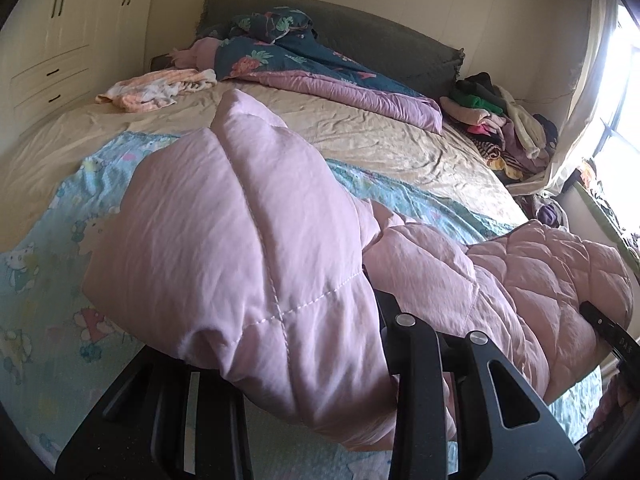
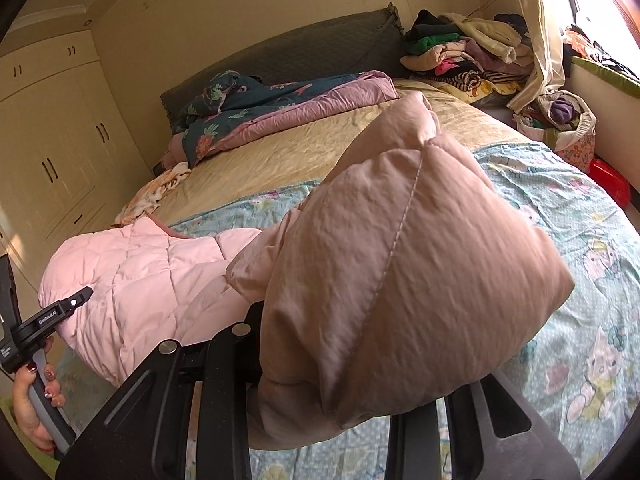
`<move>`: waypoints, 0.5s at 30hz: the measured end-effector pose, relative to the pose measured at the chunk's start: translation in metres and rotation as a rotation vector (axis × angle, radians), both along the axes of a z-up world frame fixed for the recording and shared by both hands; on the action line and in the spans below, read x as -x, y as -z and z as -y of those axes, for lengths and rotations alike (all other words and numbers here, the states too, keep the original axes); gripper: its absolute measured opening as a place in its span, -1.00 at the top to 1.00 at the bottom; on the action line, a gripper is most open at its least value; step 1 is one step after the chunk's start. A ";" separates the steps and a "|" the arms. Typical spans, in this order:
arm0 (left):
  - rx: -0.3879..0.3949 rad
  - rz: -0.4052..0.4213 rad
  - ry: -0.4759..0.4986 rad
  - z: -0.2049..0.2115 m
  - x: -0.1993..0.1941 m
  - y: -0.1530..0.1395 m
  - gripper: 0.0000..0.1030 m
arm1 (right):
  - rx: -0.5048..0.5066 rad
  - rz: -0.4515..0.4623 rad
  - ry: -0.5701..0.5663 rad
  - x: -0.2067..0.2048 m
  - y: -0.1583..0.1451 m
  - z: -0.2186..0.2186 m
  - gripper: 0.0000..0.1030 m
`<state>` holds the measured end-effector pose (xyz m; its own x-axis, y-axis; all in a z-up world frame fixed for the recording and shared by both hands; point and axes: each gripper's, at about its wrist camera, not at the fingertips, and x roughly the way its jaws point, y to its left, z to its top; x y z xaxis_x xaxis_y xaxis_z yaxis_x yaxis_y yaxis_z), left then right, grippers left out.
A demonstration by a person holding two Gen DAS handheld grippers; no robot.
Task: Fold large clothes
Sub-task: 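Lift the gripped side with both grippers and fold it over the other half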
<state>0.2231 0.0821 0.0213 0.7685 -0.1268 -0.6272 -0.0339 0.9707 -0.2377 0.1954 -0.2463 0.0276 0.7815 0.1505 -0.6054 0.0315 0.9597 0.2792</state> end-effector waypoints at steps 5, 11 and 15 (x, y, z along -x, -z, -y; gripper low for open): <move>-0.007 -0.011 0.002 -0.001 0.015 0.010 0.51 | -0.015 -0.023 0.008 0.014 0.009 0.002 0.47; -0.009 -0.045 -0.008 -0.007 0.031 0.035 0.47 | -0.042 -0.064 0.030 0.025 0.031 0.007 0.43; -0.005 -0.067 -0.020 -0.009 0.037 0.050 0.44 | -0.059 -0.097 0.042 0.028 0.048 0.011 0.39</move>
